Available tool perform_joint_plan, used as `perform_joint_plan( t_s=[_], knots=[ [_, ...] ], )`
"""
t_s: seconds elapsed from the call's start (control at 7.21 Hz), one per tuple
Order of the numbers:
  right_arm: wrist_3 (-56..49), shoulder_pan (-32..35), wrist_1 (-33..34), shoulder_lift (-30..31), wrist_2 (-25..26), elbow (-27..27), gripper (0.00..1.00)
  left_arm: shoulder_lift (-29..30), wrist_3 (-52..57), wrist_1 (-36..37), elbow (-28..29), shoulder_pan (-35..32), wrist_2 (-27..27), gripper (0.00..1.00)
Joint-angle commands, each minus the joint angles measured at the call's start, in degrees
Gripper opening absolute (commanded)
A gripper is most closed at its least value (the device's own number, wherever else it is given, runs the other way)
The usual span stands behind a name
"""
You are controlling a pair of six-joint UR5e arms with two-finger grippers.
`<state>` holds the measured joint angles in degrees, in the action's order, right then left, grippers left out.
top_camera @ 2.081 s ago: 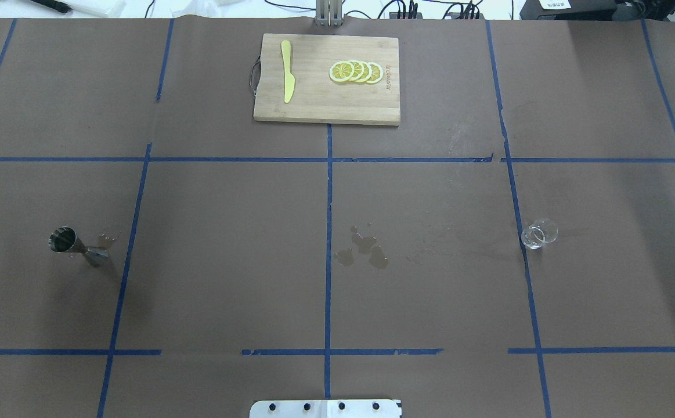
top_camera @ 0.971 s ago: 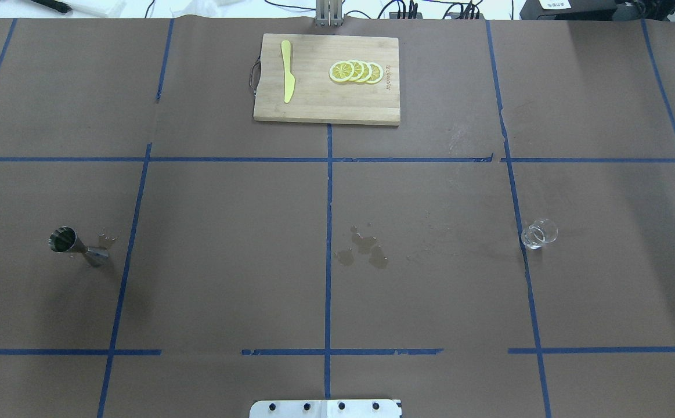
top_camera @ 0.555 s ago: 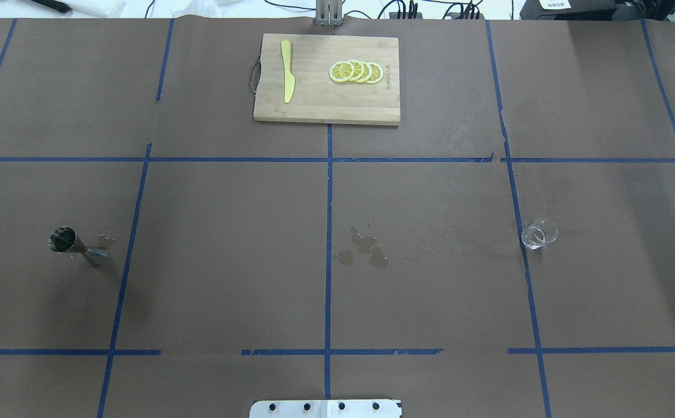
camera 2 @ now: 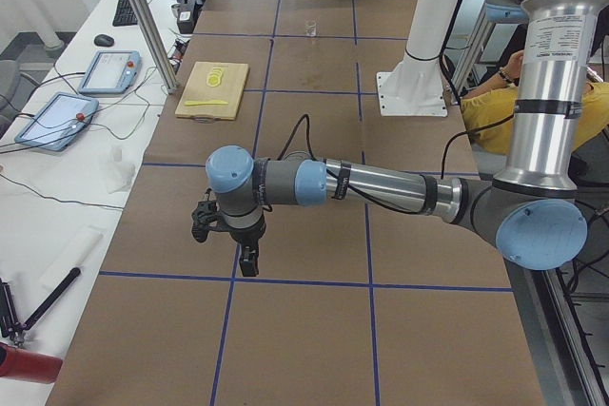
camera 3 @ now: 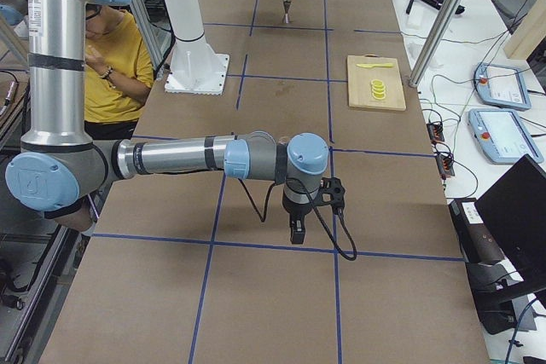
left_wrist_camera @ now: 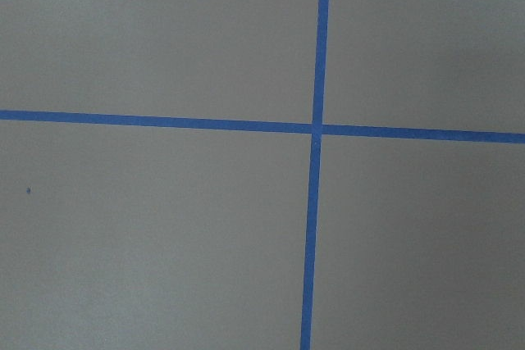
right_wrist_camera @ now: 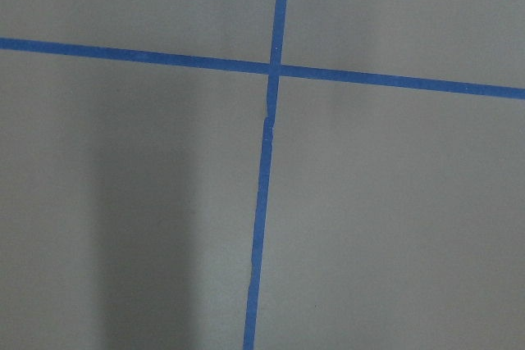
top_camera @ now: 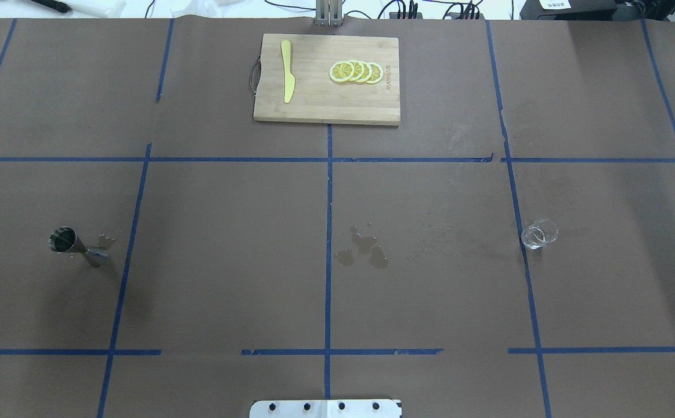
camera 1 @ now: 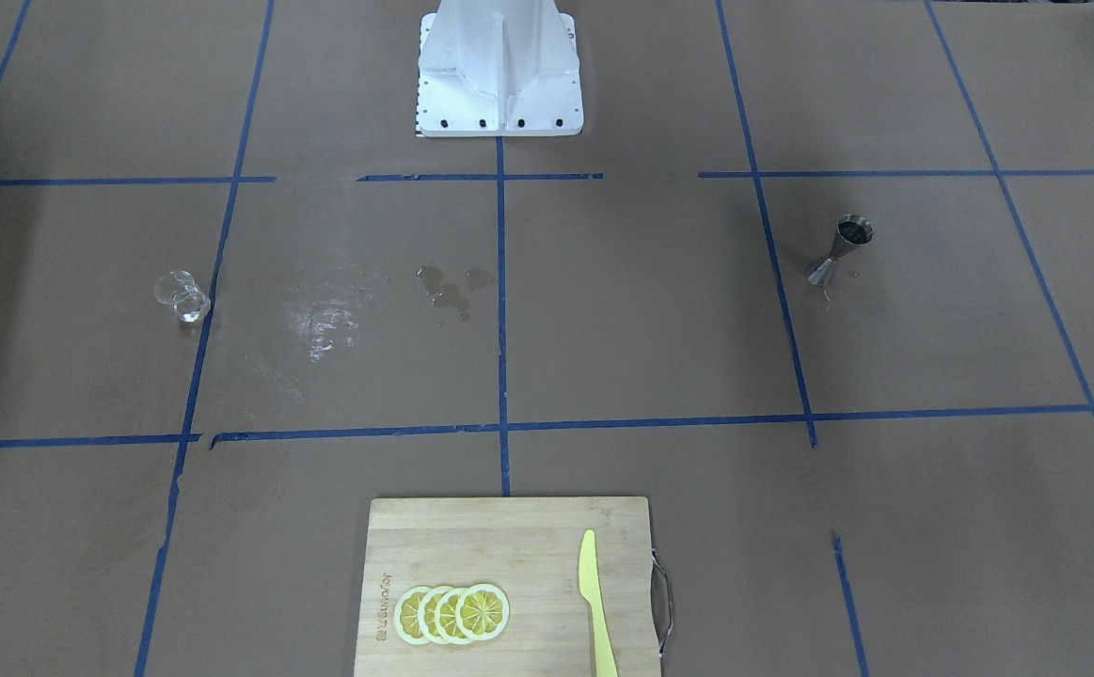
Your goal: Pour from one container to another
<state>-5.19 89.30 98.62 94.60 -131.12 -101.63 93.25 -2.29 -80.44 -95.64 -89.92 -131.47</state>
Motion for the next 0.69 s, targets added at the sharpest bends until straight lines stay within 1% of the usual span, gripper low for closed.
perform_joint_plan(
  t_s=[0.0, 0.56],
  knots=[
    [-0.1, 0.0, -0.1, 0.1, 0.1, 0.5, 1.0, 0.0, 0.0, 0.0, 0.0, 0.0, 0.2, 1.0],
    [0.0, -0.4, -0.3, -0.2, -1.2, 0.0, 1.0, 0.5, 0.1, -0.3, 0.0, 0.0, 0.0, 1.0]
  ],
)
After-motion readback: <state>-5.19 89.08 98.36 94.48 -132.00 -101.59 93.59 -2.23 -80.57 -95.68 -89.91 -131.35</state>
